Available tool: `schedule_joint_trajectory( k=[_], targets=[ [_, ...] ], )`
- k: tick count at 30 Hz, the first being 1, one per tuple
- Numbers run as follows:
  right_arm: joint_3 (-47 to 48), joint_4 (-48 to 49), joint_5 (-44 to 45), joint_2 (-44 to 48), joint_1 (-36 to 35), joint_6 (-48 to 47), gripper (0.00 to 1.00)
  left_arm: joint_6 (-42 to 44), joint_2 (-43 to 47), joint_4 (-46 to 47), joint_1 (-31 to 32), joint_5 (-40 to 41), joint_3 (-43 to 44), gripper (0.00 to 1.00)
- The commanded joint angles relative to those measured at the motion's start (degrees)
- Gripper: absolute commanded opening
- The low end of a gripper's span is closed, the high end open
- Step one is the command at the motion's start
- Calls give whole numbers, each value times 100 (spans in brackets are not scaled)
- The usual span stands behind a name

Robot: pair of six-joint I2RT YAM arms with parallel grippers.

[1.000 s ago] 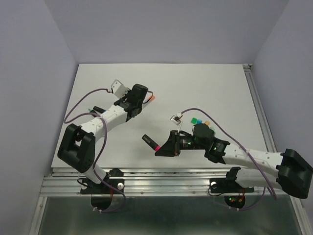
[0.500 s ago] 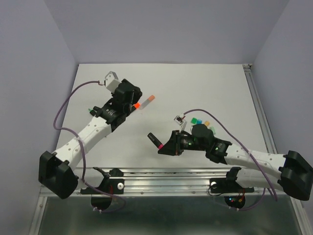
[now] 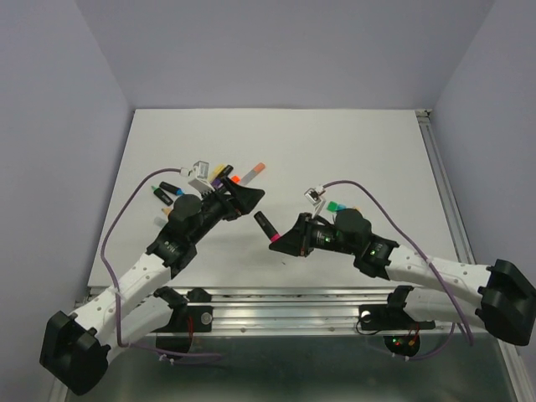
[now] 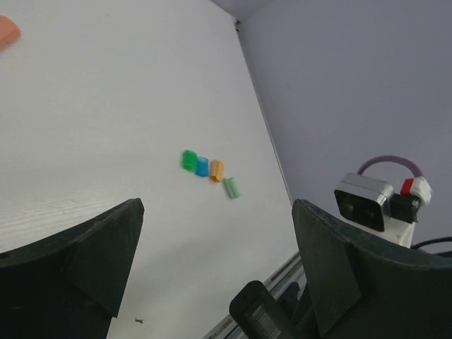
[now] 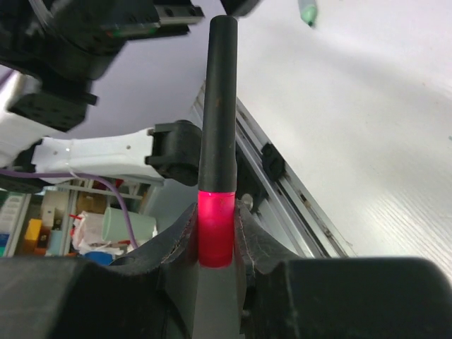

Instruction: Open the pen caps

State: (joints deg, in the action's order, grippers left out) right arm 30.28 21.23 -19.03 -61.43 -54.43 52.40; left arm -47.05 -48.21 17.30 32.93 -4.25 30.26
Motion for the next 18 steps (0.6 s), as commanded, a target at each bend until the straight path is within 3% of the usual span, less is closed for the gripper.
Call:
schedule_joint_trajectory(
  k=[1,4,11,18],
  targets=[
    [373,1136,-57,-141,12,244,1,-383,110,1695,38,-1234,-388,99],
    [461,1435,-172,-386,21,420,1,-699,75,2584,100,-1535,-740,99],
    [602,1638,118,-633,21,552,1,-867,39,2972,319,-1456,-916,99],
    [575,1911,575,-713,38,684,1,-1078,127,3174,372,-1526,-1022,84]
  ],
)
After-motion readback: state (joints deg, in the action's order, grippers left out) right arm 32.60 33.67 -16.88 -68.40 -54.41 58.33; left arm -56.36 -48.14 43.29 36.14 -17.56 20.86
